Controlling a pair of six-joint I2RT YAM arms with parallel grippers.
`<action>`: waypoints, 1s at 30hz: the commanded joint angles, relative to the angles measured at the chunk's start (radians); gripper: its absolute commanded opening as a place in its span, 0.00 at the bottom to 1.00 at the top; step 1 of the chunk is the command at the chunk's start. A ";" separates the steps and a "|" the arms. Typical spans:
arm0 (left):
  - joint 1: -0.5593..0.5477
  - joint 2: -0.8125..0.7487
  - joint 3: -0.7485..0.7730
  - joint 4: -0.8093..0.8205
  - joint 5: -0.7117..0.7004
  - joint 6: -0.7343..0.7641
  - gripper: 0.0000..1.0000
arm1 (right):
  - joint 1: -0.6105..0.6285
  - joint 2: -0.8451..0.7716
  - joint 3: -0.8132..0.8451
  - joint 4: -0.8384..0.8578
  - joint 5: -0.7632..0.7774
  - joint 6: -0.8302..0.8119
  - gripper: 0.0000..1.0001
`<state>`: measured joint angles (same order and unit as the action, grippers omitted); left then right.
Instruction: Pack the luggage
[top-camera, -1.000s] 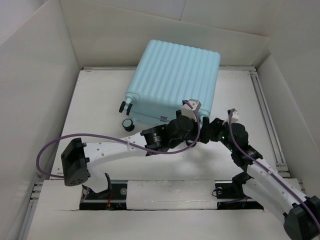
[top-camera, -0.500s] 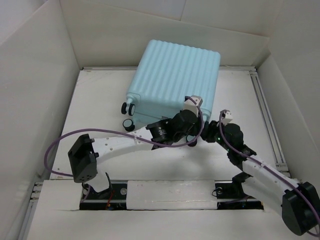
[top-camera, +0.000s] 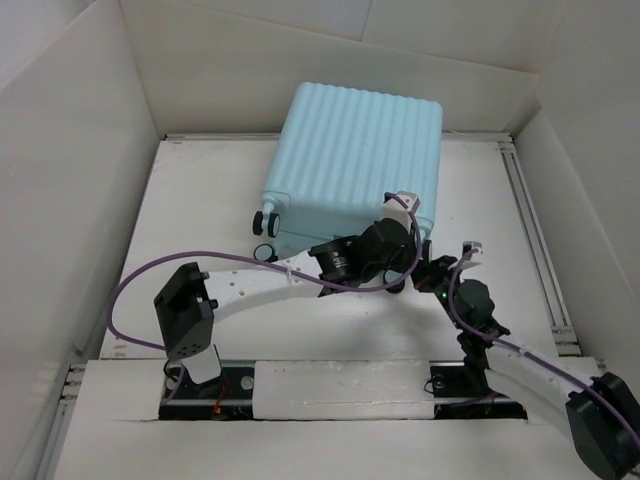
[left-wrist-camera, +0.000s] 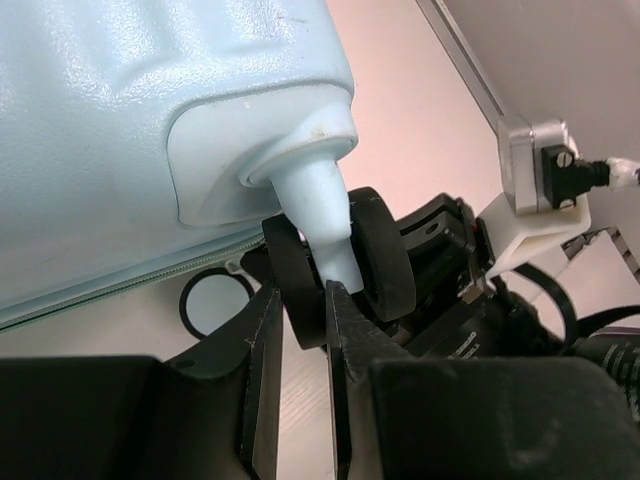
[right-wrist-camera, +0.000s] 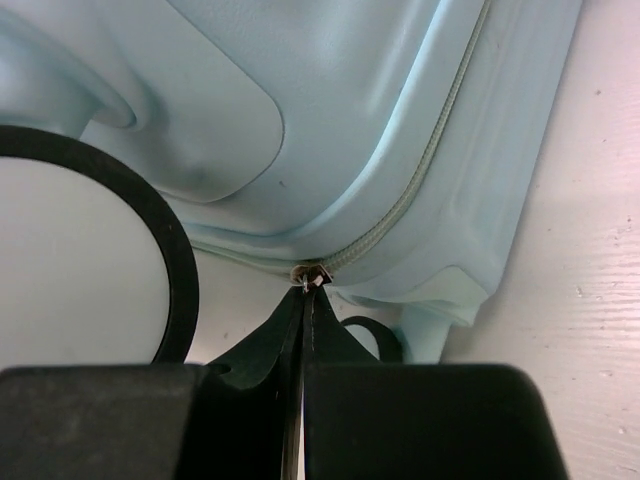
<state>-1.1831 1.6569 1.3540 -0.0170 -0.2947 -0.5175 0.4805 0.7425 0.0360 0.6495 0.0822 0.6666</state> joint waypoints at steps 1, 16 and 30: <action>-0.003 0.036 0.077 0.098 0.077 0.025 0.00 | 0.114 0.012 -0.044 0.450 0.030 0.142 0.00; -0.003 0.032 0.245 0.126 0.348 -0.078 0.00 | 0.342 0.596 0.146 0.766 0.001 0.255 0.00; -0.003 -0.156 0.174 0.045 0.297 -0.061 0.90 | 0.366 0.277 0.123 0.285 0.095 0.239 0.46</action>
<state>-1.2049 1.6493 1.5715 0.0105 0.0509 -0.5953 0.8059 1.2007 0.0978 1.0843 0.1917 0.9363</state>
